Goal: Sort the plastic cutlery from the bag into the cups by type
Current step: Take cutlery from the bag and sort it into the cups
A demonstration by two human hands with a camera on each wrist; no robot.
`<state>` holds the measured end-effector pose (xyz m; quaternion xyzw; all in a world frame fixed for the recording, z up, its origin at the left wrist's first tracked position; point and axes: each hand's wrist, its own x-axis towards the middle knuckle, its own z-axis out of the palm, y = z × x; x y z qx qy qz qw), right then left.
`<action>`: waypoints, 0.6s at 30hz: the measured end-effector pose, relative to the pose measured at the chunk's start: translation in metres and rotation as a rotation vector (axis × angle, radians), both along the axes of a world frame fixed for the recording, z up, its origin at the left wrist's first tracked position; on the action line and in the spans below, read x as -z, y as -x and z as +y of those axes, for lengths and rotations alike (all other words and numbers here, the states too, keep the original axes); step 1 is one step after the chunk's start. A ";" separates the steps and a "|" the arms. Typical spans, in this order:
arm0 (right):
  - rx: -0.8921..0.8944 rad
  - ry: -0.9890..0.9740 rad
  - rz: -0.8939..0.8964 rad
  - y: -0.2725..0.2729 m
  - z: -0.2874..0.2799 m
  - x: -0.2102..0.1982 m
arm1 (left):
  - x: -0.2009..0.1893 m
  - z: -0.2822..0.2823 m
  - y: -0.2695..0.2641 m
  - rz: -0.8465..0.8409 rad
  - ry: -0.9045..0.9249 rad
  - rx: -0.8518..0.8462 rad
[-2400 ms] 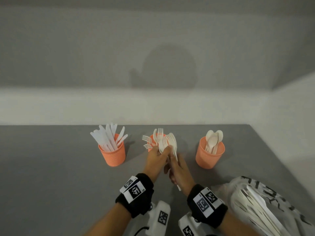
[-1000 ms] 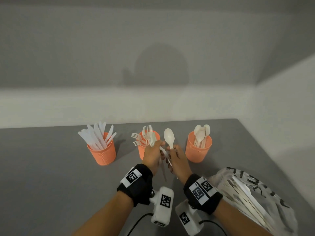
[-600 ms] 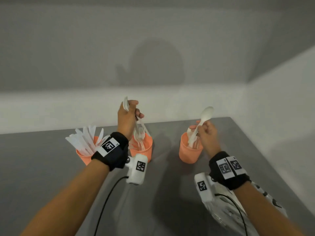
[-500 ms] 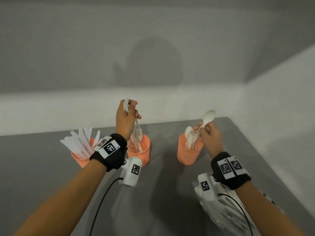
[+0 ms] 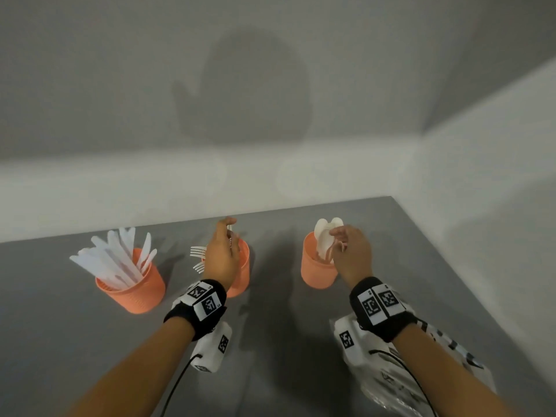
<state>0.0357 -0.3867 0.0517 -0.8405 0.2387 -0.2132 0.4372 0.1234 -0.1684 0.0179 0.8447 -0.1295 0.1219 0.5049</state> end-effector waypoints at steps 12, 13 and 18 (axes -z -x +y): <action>-0.159 0.483 0.536 -0.002 0.018 0.003 | -0.011 0.011 0.008 -0.121 -0.726 0.041; -0.148 0.459 0.527 -0.003 0.017 0.003 | -0.013 0.011 0.008 -0.097 -0.739 0.034; -0.123 0.359 0.416 0.007 0.017 -0.016 | -0.038 0.002 0.023 -0.089 -0.613 0.072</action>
